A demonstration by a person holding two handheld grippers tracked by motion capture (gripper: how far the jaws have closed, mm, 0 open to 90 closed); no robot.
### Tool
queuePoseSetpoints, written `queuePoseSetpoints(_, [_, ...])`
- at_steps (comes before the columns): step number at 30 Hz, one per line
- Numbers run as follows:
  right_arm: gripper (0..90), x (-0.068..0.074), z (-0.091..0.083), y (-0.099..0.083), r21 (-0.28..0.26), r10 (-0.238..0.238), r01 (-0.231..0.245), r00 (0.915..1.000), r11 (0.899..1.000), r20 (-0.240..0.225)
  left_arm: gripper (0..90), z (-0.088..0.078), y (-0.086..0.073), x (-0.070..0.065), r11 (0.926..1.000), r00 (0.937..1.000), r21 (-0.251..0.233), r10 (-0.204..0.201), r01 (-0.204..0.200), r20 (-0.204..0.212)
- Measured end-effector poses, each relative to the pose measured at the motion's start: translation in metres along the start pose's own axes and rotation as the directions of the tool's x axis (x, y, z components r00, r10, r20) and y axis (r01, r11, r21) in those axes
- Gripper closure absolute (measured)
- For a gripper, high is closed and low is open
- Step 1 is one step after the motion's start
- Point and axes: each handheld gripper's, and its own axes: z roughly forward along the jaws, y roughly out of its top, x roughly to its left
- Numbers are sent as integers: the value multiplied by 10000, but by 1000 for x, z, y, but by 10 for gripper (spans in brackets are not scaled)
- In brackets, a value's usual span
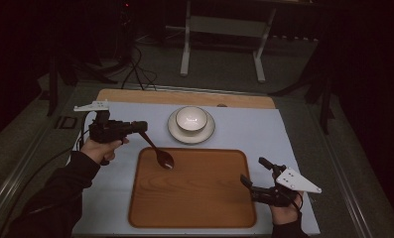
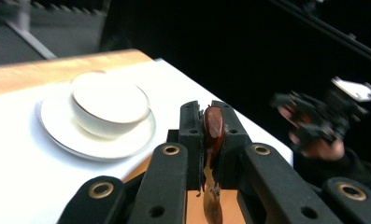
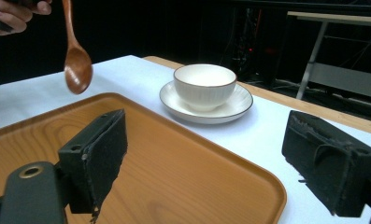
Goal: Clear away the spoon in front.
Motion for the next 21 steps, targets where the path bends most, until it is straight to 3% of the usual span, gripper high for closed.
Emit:
queuePoseSetpoints(5, [139, 0, 1, -1, 49, 9, -9, 10000, 10000, -38, 838, 0, -2, -6, 9945, 9957, 853, 537, -601, 749])
queuePoseSetpoints(9, [139, 0, 1, -1, 58, 13, -13, 10000, 10000, -48, 837, 2, -3, -12, 9791, 9879, 1614, 1060, -1236, 1136])
queuePoseSetpoints(15, [139, -1, 1, -1, 39, 48, -48, 10000, 10000, -12, 837, 8, -5, -15, 9592, 9774, 2391, 1082, -1507, 1817])
queuePoseSetpoints(21, [140, 0, 2, -1, 75, 20, -20, 10000, 10000, -43, 837, 19, -12, -18, 9247, 9643, 3356, 982, -1798, 2460])
